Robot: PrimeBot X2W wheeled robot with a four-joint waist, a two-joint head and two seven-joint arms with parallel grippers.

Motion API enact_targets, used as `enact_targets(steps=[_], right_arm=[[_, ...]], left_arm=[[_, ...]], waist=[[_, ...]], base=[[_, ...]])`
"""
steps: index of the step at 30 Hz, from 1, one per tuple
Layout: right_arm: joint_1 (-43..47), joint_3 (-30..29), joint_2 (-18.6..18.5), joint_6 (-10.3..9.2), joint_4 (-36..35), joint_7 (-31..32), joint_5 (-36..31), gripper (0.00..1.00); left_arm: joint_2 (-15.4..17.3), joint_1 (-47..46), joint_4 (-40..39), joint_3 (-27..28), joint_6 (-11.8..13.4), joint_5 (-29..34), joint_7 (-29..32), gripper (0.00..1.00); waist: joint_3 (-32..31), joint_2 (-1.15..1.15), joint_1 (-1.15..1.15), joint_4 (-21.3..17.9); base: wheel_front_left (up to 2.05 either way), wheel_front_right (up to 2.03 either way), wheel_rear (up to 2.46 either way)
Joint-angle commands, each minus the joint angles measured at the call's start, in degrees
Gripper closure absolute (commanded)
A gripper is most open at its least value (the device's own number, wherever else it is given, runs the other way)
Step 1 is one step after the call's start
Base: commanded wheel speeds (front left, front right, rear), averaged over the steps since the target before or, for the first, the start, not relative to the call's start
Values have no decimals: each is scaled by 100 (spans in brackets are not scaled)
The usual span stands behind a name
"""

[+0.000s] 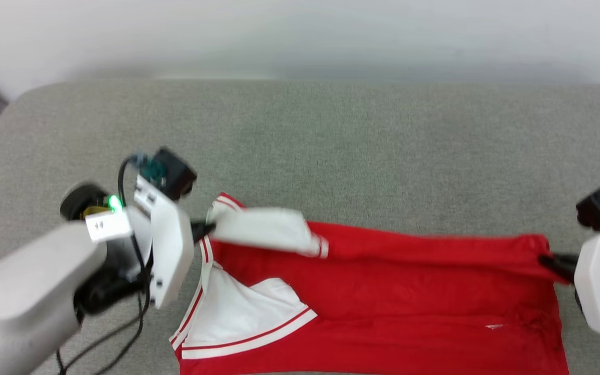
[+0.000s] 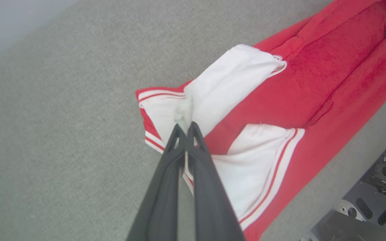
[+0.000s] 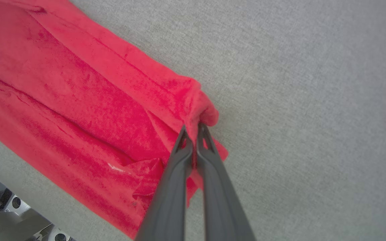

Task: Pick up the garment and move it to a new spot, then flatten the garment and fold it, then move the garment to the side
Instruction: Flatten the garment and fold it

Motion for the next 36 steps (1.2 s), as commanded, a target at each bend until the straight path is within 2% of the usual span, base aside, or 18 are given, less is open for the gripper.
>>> enact_targets(steps=[1, 9, 17, 18, 19, 23, 31, 36], right_arm=[[200, -9, -56, -4, -33, -75, 28, 100], [1147, -162, 18, -4, 28, -343, 62, 100], [1438, -95, 437, -4, 442, -416, -77, 100], [1450, -110, 496, -4, 482, -463, -71, 55], [1453, -130, 529, -4, 487, -523, -76, 0], [1433, -296, 405, -4, 265, -825, -143, 0], [1721, -1204, 66, -4, -372, -1172, -32, 0], [2026, -1916, 147, -4, -214, -1066, 183, 0]], left_arm=[[82, 217, -101, -65, 68, -16, -48, 100], [437, 1296, -473, -303, 420, -279, -329, 100], [252, 1816, -28, -420, 479, -322, -578, 100], [216, 1853, 24, -399, 501, -335, -647, 66], [203, 1871, 50, -385, 501, -304, -735, 0], [236, 1913, -2, -184, 752, -107, -1360, 0], [177, 2240, -234, 364, 1797, 270, -2941, 0], [16, 2487, -201, 730, 2418, 465, -3705, 0]], waist=[[-137, 0, 1, 23], [-172, 0, 1, -6], [-27, 0, 1, -58], [-31, 0, 1, -58], [-45, 0, 1, -59], [-175, 0, 1, -73], [-382, 0, 1, -53], [-384, 0, 1, -18]], base=[[0, 0, 0], [0, 0, 0], [0, 0, 0], [0, 0, 0], [0, 0, 0], [0, 0, 0], [0, 0, 0], [0, 0, 0]])
